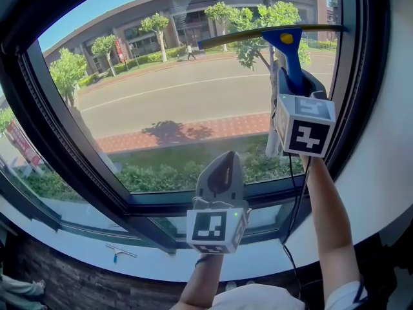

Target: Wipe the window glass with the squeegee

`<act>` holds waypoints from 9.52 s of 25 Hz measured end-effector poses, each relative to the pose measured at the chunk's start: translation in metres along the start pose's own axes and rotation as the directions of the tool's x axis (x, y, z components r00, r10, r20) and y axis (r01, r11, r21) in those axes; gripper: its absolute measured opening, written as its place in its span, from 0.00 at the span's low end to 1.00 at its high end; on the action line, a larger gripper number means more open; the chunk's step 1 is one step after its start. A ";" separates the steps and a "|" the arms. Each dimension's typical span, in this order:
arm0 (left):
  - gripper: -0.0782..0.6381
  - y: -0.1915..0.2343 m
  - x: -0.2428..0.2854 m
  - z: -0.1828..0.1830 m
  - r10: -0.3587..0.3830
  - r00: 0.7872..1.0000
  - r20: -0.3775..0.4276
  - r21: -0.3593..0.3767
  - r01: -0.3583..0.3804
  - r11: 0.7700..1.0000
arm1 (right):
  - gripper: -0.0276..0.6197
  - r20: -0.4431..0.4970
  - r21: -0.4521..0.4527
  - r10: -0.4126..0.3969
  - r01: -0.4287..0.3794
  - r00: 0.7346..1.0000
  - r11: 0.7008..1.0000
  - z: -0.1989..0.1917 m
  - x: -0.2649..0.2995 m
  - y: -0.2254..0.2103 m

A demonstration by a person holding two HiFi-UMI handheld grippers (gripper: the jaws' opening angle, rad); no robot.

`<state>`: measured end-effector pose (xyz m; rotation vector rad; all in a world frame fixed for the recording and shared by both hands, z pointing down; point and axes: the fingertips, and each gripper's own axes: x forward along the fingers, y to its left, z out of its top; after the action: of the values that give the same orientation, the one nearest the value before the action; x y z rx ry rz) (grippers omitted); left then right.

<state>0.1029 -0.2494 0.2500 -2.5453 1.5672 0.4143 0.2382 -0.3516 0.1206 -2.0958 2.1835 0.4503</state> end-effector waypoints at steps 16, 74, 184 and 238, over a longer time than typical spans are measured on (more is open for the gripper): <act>0.10 0.007 -0.008 -0.015 0.003 0.999 -0.044 0.031 -0.002 1.000 | 0.21 -0.049 0.054 -0.012 0.014 0.999 0.998 -0.052 -0.019 0.012; 0.10 0.008 -0.031 -0.092 0.018 0.973 -0.229 -0.027 -0.025 0.999 | 0.21 -0.383 0.098 0.024 0.014 0.923 0.995 -0.250 -0.106 0.040; 0.10 0.020 -0.033 -0.151 0.033 0.935 -0.352 -0.065 -0.060 0.996 | 0.21 -0.601 0.083 0.057 -0.008 0.797 0.997 -0.371 -0.151 0.056; 0.10 0.040 -0.036 -0.133 0.067 0.958 -0.277 -0.047 -0.084 0.995 | 0.21 -0.390 0.219 0.071 0.018 0.918 0.975 -0.297 -0.157 0.056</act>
<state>0.0736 -0.2696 0.3888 -2.6894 1.7724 0.1166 0.2351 -0.2780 0.4529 -2.1844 2.3322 -0.2342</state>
